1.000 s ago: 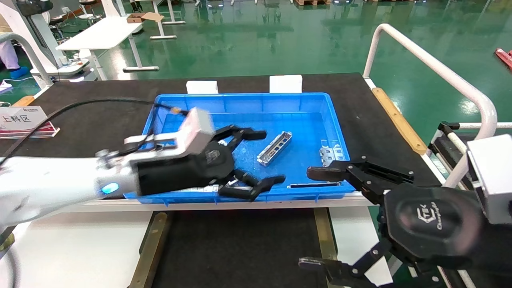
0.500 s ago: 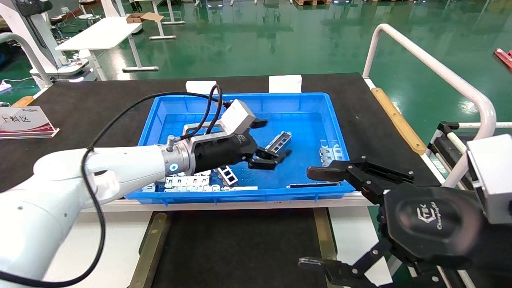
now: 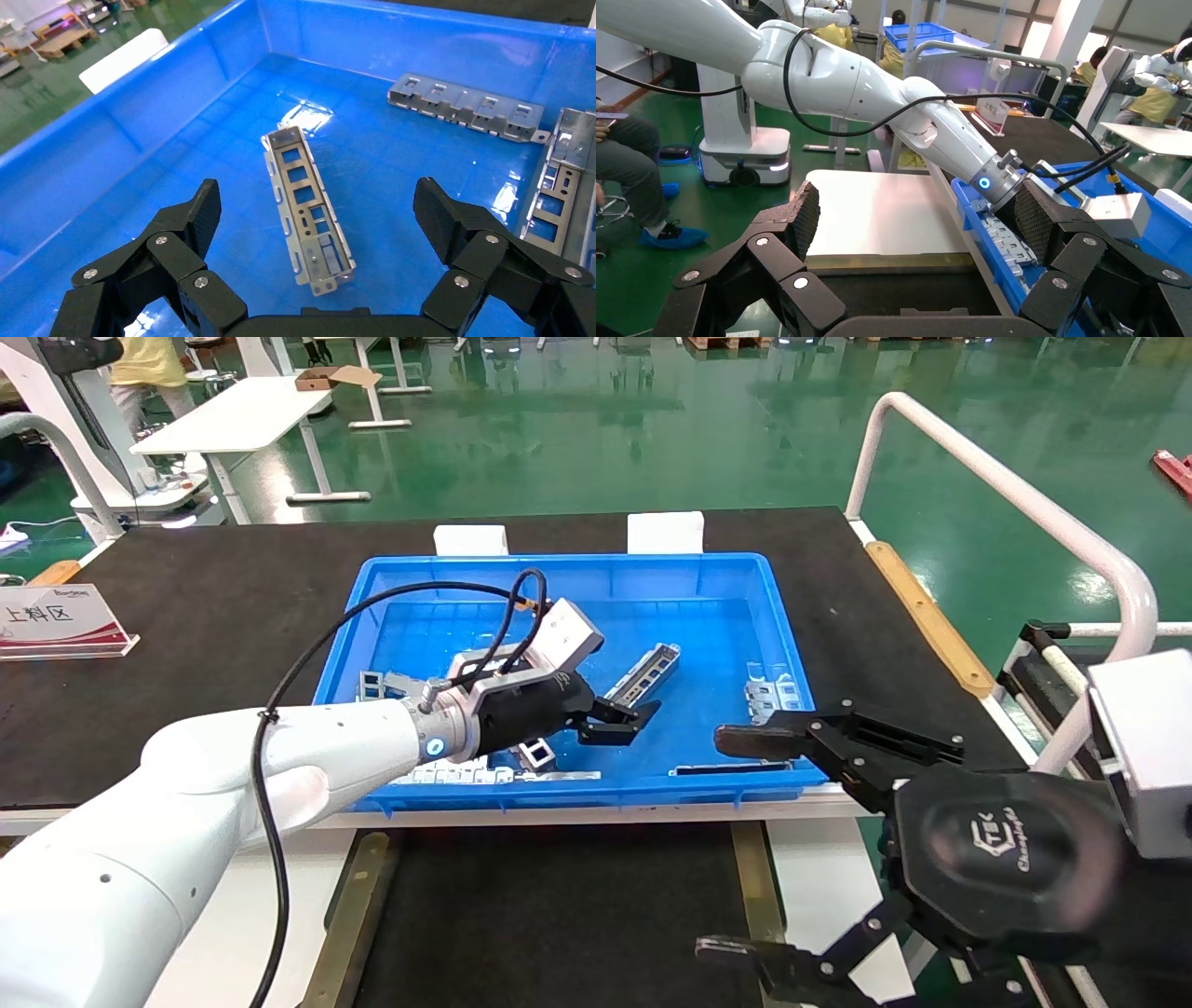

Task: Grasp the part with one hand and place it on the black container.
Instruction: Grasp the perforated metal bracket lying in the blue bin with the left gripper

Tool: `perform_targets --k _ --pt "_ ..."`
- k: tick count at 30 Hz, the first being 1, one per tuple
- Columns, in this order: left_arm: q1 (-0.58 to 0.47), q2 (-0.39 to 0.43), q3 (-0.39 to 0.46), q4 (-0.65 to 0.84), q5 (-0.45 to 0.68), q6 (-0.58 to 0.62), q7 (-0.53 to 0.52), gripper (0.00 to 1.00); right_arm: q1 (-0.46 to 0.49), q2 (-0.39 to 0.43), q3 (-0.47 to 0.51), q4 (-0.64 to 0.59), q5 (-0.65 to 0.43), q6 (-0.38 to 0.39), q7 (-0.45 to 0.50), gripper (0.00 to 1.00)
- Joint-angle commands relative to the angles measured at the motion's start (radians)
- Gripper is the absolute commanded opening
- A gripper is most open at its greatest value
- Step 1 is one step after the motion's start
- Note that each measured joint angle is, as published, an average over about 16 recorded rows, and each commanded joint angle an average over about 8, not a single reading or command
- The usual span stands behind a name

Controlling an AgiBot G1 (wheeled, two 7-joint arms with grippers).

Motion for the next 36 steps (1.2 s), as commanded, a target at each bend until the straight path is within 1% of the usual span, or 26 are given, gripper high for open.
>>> perform_targets --k 1,5,6,7,8,10,14,15,17,18,23,24,25,30,31,32,33,36 --pt "0.008 0.000 0.032 -0.018 -0.011 -0.022 -0.022 1.00 0.000 0.000 0.000 0.000 0.000 0.000 0.000 1.00" --pt "0.017 -0.001 0.086 -0.042 -0.041 -0.039 -0.053 1.00 0.000 0.000 0.000 0.000 0.000 0.000 0.000 1.00" --pt "0.019 -0.002 0.099 -0.047 -0.048 -0.041 -0.059 0.99 0.000 0.000 0.000 0.000 0.000 0.000 0.000 1.00" --pt "0.020 -0.002 0.111 -0.052 -0.056 -0.042 -0.064 0.95 0.000 0.000 0.000 0.000 0.000 0.000 0.000 1.00" --pt "0.021 -0.002 0.122 -0.056 -0.064 -0.042 -0.068 0.89 0.000 0.000 0.000 0.000 0.000 0.000 0.000 1.00" --pt "0.023 -0.003 0.143 -0.062 -0.080 -0.042 -0.074 0.73 0.000 0.000 0.000 0.000 0.000 0.000 0.000 1.00" --pt "0.024 -0.005 0.176 -0.066 -0.117 -0.048 -0.073 0.24 0.000 0.000 -0.001 0.000 0.000 0.000 0.000 1.00" --pt "0.024 -0.005 0.182 -0.066 -0.126 -0.052 -0.071 0.15 0.000 0.000 -0.001 0.000 0.000 0.000 0.000 1.00" --pt "0.024 -0.006 0.193 -0.062 -0.145 -0.064 -0.062 0.04 0.000 0.000 -0.001 0.000 0.000 0.000 0.000 1.00" --pt "0.024 -0.007 0.197 -0.060 -0.154 -0.070 -0.058 0.01 0.000 0.000 -0.001 0.000 0.000 0.000 0.000 1.00" --pt "0.024 -0.008 0.215 -0.047 -0.197 -0.103 -0.031 0.00 0.000 0.000 -0.001 0.000 0.001 0.000 0.000 0.99" --pt "0.024 -0.008 0.219 -0.044 -0.205 -0.108 -0.026 0.00 0.000 0.000 -0.001 0.000 0.001 0.000 0.000 0.94" --pt "0.024 -0.008 0.223 -0.041 -0.212 -0.113 -0.021 0.00 0.000 0.000 -0.001 0.000 0.001 0.000 0.000 0.86" --pt "0.025 -0.008 0.246 -0.028 -0.242 -0.131 -0.004 0.00 0.000 0.000 -0.001 0.000 0.001 0.000 -0.001 0.24" --pt "0.026 -0.008 0.251 -0.026 -0.248 -0.134 -0.002 0.00 0.000 0.000 -0.001 0.000 0.001 0.000 -0.001 0.12" --pt "0.026 -0.008 0.256 -0.025 -0.253 -0.138 0.000 0.00 0.000 0.000 -0.001 0.000 0.001 0.000 -0.001 0.04" --pt "0.027 -0.008 0.261 -0.024 -0.259 -0.141 0.002 0.00 0.000 0.000 -0.001 0.000 0.001 0.000 -0.001 0.00" --pt "0.030 -0.008 0.275 -0.023 -0.275 -0.151 0.008 0.00 0.000 0.001 -0.001 0.000 0.001 0.001 -0.001 0.00"
